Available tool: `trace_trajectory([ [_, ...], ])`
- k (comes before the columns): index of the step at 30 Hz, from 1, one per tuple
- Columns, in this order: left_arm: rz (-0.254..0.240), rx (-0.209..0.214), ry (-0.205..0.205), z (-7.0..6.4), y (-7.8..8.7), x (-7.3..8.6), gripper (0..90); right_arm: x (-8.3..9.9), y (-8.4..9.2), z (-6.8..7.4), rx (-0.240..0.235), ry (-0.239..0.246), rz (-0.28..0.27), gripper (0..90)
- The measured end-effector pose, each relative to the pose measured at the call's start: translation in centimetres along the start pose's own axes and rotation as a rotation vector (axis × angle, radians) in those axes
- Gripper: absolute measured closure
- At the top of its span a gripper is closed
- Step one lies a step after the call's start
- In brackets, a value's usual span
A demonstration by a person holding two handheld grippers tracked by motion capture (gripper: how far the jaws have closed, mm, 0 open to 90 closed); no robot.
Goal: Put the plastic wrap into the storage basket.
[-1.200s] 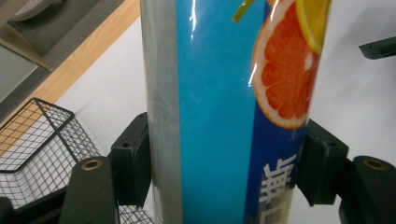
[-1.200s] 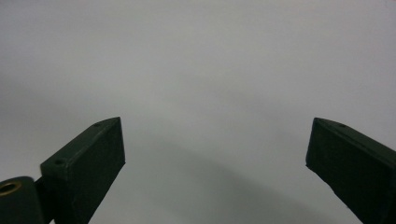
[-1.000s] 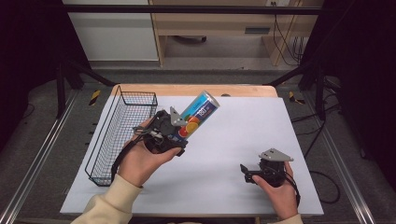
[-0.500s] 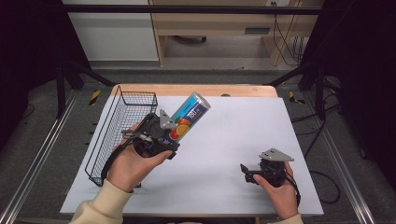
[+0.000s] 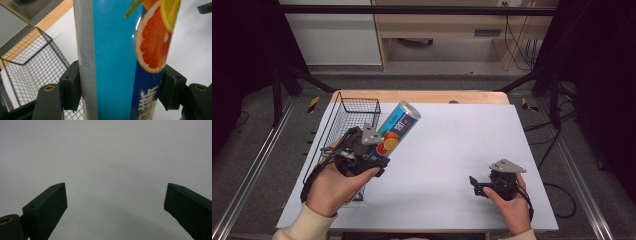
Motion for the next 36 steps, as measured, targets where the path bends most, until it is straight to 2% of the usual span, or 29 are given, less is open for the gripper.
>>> trace_trajectory([
  [1, 0.002, -0.005, 0.014, 0.3, 0.2, 0.5, 31.9, 0.0, 0.0, 0.0, 0.001, 0.0, 0.001, 5.2],
  [7, 0.013, -0.007, 0.029, 0.9, 0.6, 2.1, 31.9, 0.1, 0.0, 0.1, -0.003, -0.005, 0.009, 5.2],
  [11, 0.036, -0.011, 0.057, 1.3, 1.1, 3.8, 31.9, 0.0, 0.0, 0.1, -0.003, 0.001, 0.002, 5.2],
  [17, 0.042, -0.022, 0.092, 2.1, 1.4, 5.5, 31.9, 0.0, -0.1, 0.0, -0.003, 0.0, 0.003, 5.2],
  [26, 0.055, -0.032, 0.105, 2.6, 1.7, 6.6, 31.9, 0.0, 0.0, 0.1, 0.0, -0.004, 0.004, 5.2],
  [31, 0.063, -0.029, 0.126, 2.9, 1.3, 7.4, 31.9, 0.0, 0.0, 0.1, -0.001, -0.006, 0.005, 5.1],
  [36, 0.072, -0.028, 0.127, 3.0, 1.2, 7.7, 31.9, 0.0, -0.1, 0.1, -0.002, 0.0, 0.005, 5.1],
])
Point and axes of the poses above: each handheld gripper's, and its own axes: y roughly backward along the jaws, x roughly out of its underside, z roughly to its left, the point moved 9 cm from there along -y, roughly forward along the jaws, and after that the axes turned 7 degrees about -y, right-handed, at the moved point
